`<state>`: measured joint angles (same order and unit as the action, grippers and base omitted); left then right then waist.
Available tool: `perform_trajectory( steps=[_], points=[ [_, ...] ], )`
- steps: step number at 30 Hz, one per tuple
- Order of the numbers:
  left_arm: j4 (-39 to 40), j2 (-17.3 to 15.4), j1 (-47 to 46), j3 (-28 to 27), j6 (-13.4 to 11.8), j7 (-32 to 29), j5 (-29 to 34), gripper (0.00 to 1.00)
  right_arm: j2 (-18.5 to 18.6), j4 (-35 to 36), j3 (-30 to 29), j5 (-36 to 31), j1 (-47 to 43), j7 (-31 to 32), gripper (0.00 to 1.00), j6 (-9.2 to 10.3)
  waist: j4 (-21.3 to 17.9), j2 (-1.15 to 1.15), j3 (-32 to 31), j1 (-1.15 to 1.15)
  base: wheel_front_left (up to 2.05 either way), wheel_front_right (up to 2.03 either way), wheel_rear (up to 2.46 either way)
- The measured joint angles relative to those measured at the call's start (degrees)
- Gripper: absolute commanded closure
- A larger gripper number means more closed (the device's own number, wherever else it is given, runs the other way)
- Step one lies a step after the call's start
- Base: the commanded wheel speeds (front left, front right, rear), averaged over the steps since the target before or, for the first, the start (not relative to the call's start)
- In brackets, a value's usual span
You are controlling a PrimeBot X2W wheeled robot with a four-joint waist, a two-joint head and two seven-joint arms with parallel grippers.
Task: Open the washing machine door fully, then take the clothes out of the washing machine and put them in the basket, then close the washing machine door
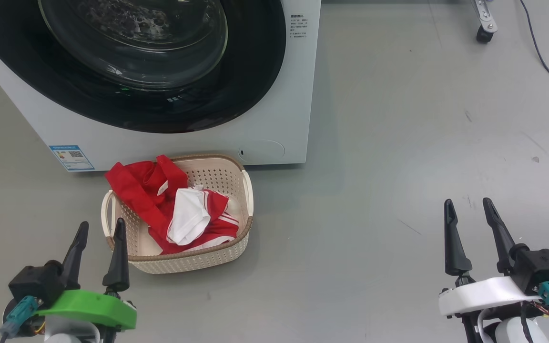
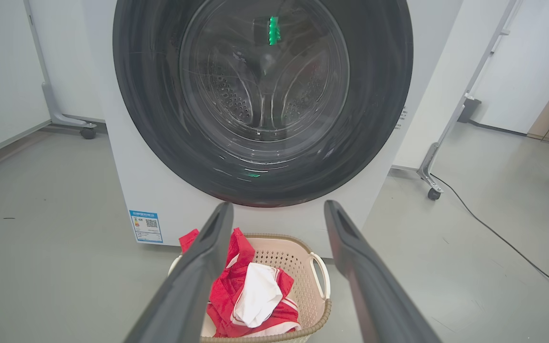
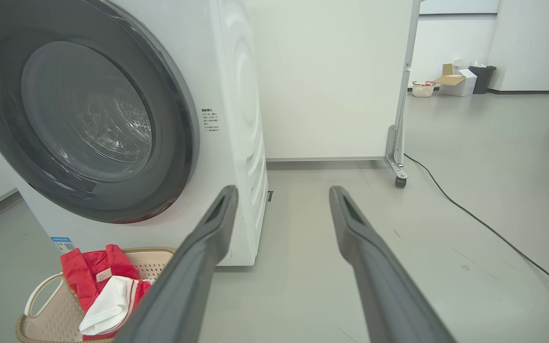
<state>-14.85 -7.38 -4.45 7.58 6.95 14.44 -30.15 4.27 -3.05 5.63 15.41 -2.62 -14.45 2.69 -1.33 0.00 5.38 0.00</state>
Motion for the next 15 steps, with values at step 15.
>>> perform_trajectory(
  steps=[15],
  points=[
    [0.5,0.0,0.0,-0.1,0.0,0.0,-0.7,0.0,-0.3,1.3,0.1,-0.7,-1.5,0.0,0.0,0.0,0.0,0.0,0.0,0.0,0.0,0.0,0.0]
  ],
)
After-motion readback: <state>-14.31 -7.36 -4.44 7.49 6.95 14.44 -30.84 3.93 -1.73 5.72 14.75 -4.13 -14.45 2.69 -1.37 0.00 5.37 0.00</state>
